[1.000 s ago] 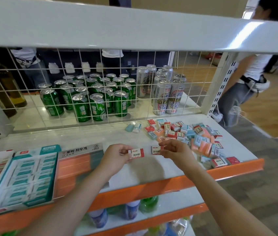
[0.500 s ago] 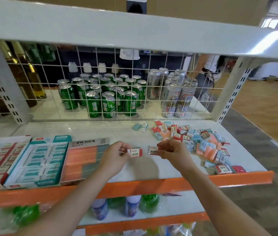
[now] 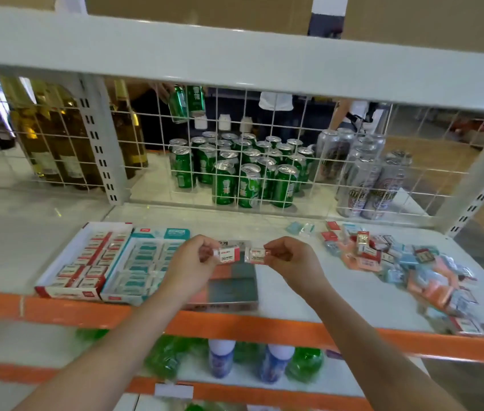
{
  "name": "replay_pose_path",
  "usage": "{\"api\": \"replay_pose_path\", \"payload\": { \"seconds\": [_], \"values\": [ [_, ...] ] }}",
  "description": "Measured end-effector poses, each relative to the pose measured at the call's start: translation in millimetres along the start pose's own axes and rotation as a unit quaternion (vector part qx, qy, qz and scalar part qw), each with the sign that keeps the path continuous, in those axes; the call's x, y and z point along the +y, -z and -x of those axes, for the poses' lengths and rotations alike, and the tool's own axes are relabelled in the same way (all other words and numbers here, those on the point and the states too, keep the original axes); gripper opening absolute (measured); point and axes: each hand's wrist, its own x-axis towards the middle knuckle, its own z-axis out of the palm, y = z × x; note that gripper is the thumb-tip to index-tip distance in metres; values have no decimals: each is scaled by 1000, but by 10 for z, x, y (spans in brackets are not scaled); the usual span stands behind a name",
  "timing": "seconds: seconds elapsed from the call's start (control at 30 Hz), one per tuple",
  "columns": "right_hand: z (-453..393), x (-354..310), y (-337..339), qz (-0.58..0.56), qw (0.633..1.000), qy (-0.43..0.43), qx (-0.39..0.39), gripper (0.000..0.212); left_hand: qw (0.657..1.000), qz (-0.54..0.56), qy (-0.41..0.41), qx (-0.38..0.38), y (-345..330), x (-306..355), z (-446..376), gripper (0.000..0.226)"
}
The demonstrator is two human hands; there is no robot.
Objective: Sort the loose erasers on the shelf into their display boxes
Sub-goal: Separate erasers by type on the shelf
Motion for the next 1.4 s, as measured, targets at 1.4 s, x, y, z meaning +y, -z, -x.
{"api": "replay_pose_path", "payload": {
  "seconds": [1.4],
  "values": [
    [-435, -1053, -2613, 221, 965, 28, -136, 19, 950, -301, -29, -78, 2154, -1470, -609, 22]
  ]
}}
